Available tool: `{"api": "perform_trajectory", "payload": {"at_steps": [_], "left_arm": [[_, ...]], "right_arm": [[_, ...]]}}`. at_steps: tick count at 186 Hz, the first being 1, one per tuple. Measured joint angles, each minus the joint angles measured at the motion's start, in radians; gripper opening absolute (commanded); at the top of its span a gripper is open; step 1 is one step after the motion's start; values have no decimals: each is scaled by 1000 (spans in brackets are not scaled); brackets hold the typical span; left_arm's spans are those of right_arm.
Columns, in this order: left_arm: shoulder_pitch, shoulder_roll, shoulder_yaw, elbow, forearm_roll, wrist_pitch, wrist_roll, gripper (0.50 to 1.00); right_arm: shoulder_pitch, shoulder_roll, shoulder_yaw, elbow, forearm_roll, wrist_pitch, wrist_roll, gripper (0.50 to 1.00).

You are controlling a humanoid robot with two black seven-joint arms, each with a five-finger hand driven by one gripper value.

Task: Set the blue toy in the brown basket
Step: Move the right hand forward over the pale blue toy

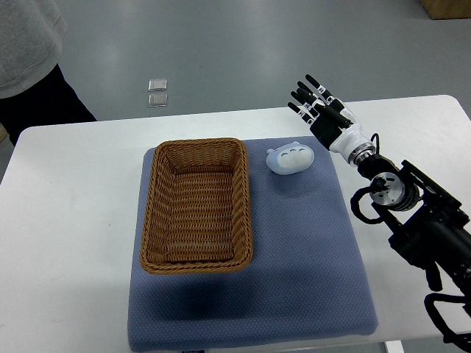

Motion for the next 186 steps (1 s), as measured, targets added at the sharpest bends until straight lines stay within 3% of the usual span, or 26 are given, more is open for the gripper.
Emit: {"api": "perform_trajectory", "payload": {"at_steps": [100,149,186], "left_arm": [[0,0,0,0,-1,0,0,1000],[0,0,0,-13,-1,0,0,1000],[0,0,0,-16,-1,0,0,1000]], "right_arm": [[62,-52,-78,1,-49,9,-7,905],[292,-209,-382,5,-340,53,-8,905],[547,-268,-755,8,-668,112,-27,905]]}}
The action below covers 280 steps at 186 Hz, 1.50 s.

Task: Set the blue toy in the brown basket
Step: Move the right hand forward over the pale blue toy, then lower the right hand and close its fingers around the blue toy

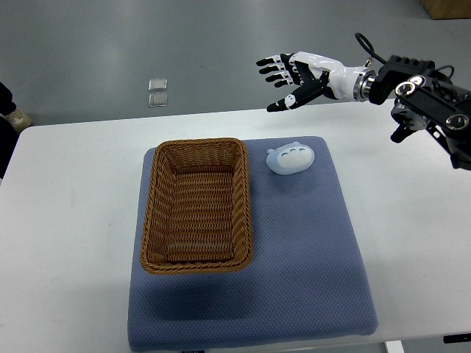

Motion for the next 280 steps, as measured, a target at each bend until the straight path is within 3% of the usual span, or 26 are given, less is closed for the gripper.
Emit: {"api": "perform_trajectory", "payload": {"at_steps": [31,59,136,187,259,273,280], "left_arm": [[0,0,0,-7,0,0,0,1000],[0,0,0,-9,-1,0,0,1000],[0,0,-2,-8,-3,0,0,1000],[0,0,-2,-10,-2,0,0,1000],[0,0,-2,-12,-1,0,0,1000],[0,0,-2,-12,-1,0,0,1000],[0,0,-2,-12,-1,0,0,1000]], "right_arm": [[155,15,-317,4,-154,13,-81,903],[187,54,-410,4,-165,7,-139,903],[123,78,-415,48,-162,-31,-146,901],[85,93,-426,40,-174,-80,-146,874],[48,97,-450,17,-194,-131,-148,754],[43,97,-462,8,-195,-141,-148,717],[41,97,-468,5,-196,-146,-148,666]]}}
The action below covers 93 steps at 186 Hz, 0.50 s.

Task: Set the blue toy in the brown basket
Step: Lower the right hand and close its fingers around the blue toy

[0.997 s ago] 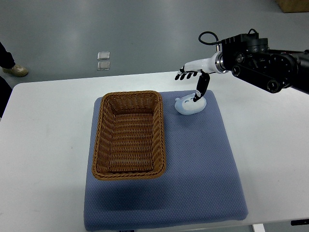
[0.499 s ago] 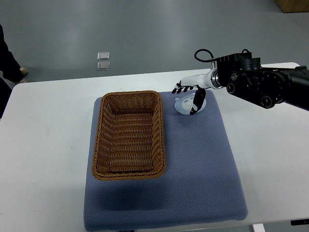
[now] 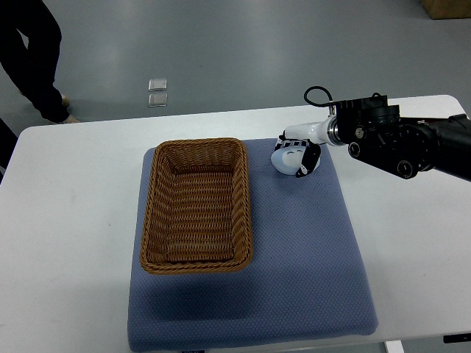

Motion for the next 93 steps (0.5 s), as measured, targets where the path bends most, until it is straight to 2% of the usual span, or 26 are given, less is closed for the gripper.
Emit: {"api": "perform_trajectory", "payload": {"at_steps": [24,34,61,93], "left_arm": [[0,0,0,1,0,0,0,1000],[0,0,0,2,0,0,0,1000],[0,0,0,3,0,0,0,1000],[0,0,0,3,0,0,0,1000]], "right_arm": [[-3,0,-21,-2,-5,-9,0,568],[-3,0,-25,-3,-6,-9,1,545],[10,0,-26,8,-6,-1,1,525],[82,-25,-14,51,12,17,1,537]]}}
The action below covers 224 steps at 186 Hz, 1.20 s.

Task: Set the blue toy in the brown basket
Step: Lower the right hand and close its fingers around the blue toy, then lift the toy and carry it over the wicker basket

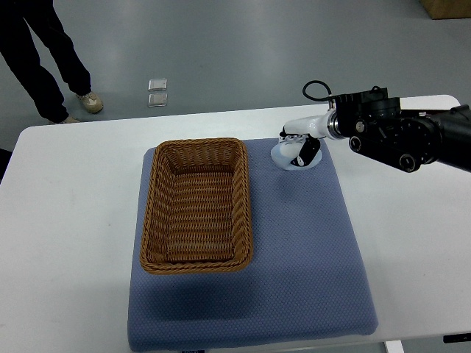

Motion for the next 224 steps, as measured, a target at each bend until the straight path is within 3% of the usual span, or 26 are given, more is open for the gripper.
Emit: {"api": "perform_trajectory", "payload": {"at_steps": [53,102,144,224], "left_arm": [[0,0,0,0,-1,0,0,1000],[0,0,0,1,-1,0,0,1000],[0,0,-1,6,-1,0,0,1000],[0,0,-2,10,-1,0,0,1000]], "right_arm": [[161,-34,24,135,132,43,-1,549],[205,110,26,172,295,16,-1,554],[166,236,23,159,300,-17,0,568],[13,244,23,125,298,-60,0,584]]}}
